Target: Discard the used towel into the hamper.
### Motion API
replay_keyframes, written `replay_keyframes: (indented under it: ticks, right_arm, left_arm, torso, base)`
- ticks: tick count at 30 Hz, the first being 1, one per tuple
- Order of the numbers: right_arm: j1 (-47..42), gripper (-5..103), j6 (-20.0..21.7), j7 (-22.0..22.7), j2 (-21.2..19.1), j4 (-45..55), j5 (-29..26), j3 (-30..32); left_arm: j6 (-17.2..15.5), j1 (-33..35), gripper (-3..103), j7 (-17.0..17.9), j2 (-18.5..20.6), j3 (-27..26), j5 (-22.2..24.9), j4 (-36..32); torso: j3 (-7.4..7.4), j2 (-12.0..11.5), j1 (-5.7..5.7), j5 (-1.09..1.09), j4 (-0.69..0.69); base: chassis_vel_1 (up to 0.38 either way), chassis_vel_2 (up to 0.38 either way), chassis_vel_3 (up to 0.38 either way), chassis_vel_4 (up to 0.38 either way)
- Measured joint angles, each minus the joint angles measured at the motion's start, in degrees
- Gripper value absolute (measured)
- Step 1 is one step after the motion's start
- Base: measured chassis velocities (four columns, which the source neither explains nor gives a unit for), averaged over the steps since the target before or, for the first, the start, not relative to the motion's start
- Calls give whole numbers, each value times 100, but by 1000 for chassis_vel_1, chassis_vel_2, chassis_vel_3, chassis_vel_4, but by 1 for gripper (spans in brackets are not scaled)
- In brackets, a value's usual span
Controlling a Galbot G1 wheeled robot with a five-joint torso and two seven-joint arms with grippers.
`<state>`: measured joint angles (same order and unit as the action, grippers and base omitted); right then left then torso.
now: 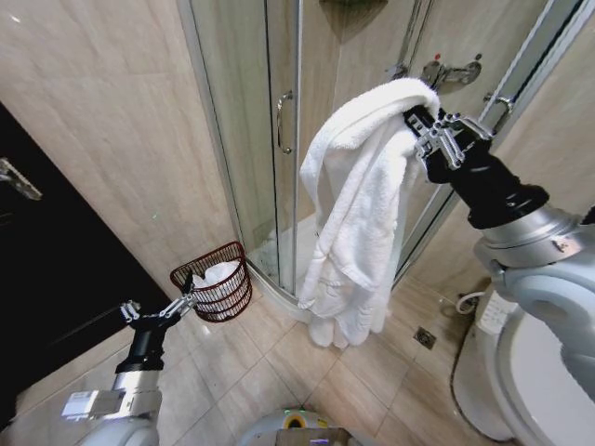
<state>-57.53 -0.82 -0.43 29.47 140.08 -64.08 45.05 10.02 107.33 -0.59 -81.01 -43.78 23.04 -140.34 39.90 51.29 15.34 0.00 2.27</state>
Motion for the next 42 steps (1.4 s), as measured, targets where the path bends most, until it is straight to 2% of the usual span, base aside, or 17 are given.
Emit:
replay_keyframes:
  ticks: [12, 42]
  right_arm:
    - [-3, 9, 0, -6, -1, 5, 0, -5]
    - [-53, 9, -11, -18, -34, 28, 8, -9]
  left_arm:
    - [0, 0, 100, 0, 0, 0, 0, 0]
    - [0, 0, 100, 0, 0, 0, 0, 0]
  torso:
    - [98, 196, 97, 0, 0]
    - [562, 1051, 486, 0, 0]
  base:
    - [0, 0, 0, 0]
    - [0, 0, 0, 0]
